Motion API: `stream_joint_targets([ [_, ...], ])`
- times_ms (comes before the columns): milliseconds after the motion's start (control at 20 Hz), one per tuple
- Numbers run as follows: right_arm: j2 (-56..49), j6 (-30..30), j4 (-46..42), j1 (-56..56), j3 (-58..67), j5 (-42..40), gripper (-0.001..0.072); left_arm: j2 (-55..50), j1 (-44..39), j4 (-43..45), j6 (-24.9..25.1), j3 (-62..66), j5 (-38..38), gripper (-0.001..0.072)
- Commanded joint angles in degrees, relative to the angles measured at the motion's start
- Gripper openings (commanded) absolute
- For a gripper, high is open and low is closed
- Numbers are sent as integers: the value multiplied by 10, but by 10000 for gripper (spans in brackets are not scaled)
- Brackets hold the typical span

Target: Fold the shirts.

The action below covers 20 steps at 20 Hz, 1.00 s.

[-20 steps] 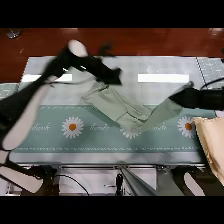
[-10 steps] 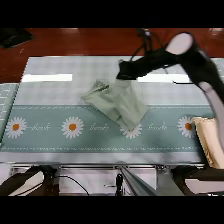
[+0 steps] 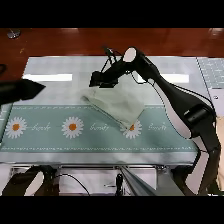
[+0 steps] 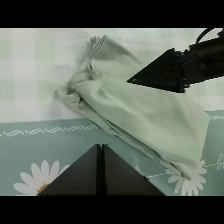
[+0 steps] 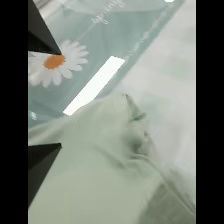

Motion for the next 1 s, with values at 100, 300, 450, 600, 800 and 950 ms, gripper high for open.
stream_joint_targets([
  [100, 63, -4, -38, -62, 10, 156, 634, -34, -7, -10, -4, -140, 95, 29],
  [300, 255, 10, -298, -141, -77, 179, 634, -43, -7, -13, -4, -143, 77, 30],
  [450, 465, 113, -425, -178, -384, 9, 634, -43, -18, -21, -2, -143, 71, 30],
  [600, 650, 264, -309, -205, -727, -219, 631, -43, -59, -21, -2, -143, 72, 29],
  [800, 700, 201, -3, -165, -956, -388, 620, -45, -125, -21, -18, -143, 113, 29],
  [950, 630, 114, 56, -145, -940, -379, 620, -50, -159, -21, -38, -143, 149, 30],
])
